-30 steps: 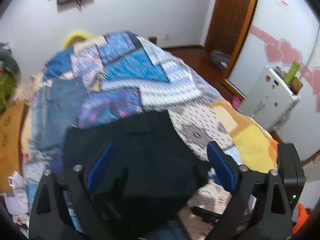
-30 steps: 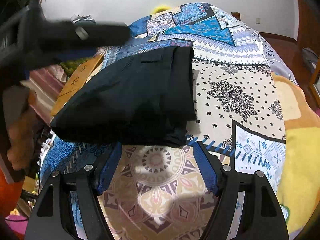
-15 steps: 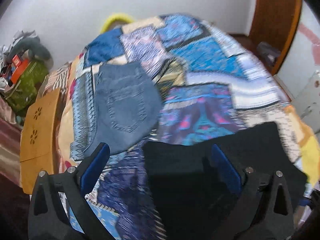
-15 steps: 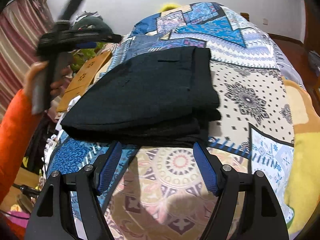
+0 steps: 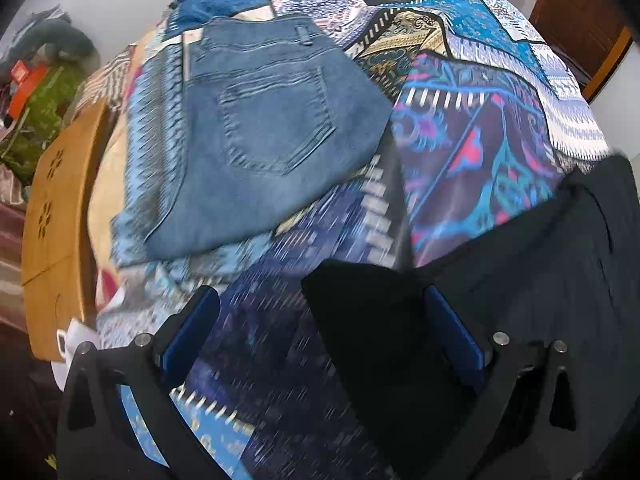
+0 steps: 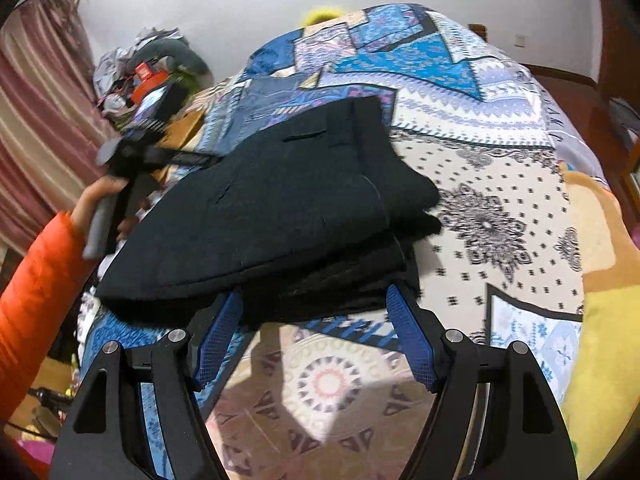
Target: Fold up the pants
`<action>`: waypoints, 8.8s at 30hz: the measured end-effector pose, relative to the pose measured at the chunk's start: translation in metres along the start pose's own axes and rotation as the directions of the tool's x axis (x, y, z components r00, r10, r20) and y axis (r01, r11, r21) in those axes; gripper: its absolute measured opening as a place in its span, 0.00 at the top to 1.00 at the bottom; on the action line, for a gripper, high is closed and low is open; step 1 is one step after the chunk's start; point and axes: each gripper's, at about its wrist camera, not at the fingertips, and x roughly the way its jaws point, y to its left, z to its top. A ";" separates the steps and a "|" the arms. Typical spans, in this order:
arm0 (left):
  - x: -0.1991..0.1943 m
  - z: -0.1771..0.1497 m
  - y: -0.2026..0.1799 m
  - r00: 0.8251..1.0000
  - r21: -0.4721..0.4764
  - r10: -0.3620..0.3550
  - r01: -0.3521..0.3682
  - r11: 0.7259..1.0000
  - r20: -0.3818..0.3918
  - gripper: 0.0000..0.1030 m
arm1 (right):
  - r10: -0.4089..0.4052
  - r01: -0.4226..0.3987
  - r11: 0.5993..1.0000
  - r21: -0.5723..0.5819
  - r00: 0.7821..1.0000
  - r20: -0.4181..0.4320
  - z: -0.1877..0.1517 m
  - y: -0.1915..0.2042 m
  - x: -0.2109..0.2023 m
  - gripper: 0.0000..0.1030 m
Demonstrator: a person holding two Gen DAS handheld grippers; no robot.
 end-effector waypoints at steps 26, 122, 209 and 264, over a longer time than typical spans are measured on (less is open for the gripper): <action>-0.116 -0.168 -0.009 0.990 -0.113 -0.049 0.064 0.991 0.129 0.00 | -0.060 0.072 0.992 -0.102 0.992 0.111 -0.018 0.045 -0.054 0.31; -0.050 -0.067 -0.028 0.928 -0.072 -0.371 0.372 0.926 0.019 0.02 | 0.139 -0.153 0.986 -0.063 0.973 -0.184 0.048 -0.004 0.068 0.18; -0.025 0.039 0.145 0.946 -0.252 0.042 0.043 0.967 0.322 0.60 | 0.000 -0.016 0.966 -0.258 0.998 -0.062 0.201 0.085 0.186 0.74; -0.387 -0.245 0.001 0.475 -0.171 0.136 0.030 0.985 0.869 0.00 | 0.152 0.093 0.944 -0.317 0.728 0.668 0.030 0.181 -0.175 0.00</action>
